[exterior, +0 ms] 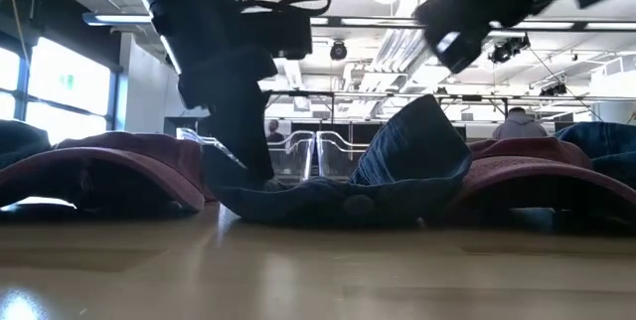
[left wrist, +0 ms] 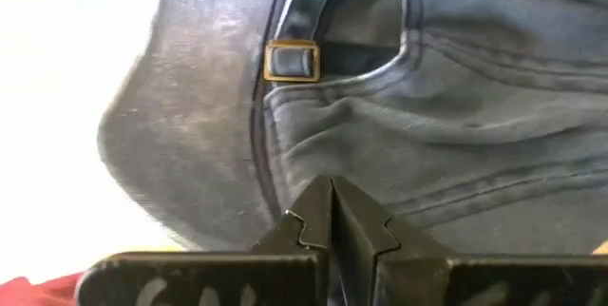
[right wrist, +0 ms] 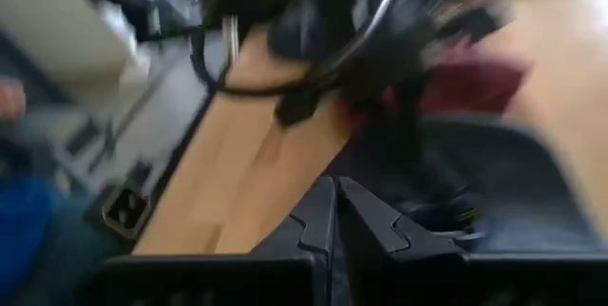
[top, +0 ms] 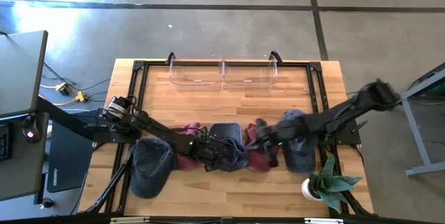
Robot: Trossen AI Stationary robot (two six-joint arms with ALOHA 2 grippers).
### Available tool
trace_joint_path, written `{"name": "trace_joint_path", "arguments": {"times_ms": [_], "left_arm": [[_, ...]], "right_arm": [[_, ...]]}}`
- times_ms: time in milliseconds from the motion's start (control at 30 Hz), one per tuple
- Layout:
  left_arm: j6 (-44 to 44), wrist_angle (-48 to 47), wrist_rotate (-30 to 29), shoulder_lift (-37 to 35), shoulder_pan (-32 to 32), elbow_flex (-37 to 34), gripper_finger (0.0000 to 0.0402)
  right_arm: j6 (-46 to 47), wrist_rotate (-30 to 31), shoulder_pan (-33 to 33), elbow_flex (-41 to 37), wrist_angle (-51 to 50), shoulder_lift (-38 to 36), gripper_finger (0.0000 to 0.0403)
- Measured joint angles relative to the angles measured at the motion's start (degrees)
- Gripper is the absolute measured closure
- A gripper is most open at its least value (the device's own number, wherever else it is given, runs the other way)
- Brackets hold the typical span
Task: Pick & Place hat
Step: Put the middle blue cap into the right transparent bin
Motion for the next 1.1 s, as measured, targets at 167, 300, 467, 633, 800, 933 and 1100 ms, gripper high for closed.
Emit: {"name": "trace_joint_path", "arguments": {"times_ms": [167, 300, 467, 633, 800, 933, 1100], "left_arm": [[-0.29, 3.71, 2.0, 0.04, -0.53, -2.38, 0.0397], [-0.03, 4.43, 4.68, 0.04, -1.82, -3.37, 0.0397], [-0.35, 4.93, 5.56, 0.17, -3.06, -4.48, 0.0397], [0.04, 4.9, 2.57, 0.32, -4.08, -4.47, 0.0397], [4.93, 5.74, -0.37, 0.06, -5.32, -0.86, 0.0397], [10.57, 8.02, -1.07, 0.02, -6.39, 0.61, 0.0397], [18.0, 12.32, 0.17, 0.57, -5.81, 0.78, 0.0392]], "right_arm": [[-1.41, -6.26, 1.15, 11.07, -8.04, 13.06, 0.0391], [-1.8, -4.01, 1.36, 16.12, -17.39, 19.48, 0.0391], [0.24, 5.01, 0.43, 19.97, -29.94, 22.7, 0.0391], [3.09, 15.56, 0.28, 21.6, -39.34, 22.54, 0.0391], [1.87, 18.0, 1.15, 23.04, -41.56, 21.67, 0.0391], [-0.48, 19.07, 3.32, 23.33, -40.47, 19.46, 0.0391], [-2.82, 20.28, 6.03, 23.33, -39.86, 17.81, 0.0391]]}}
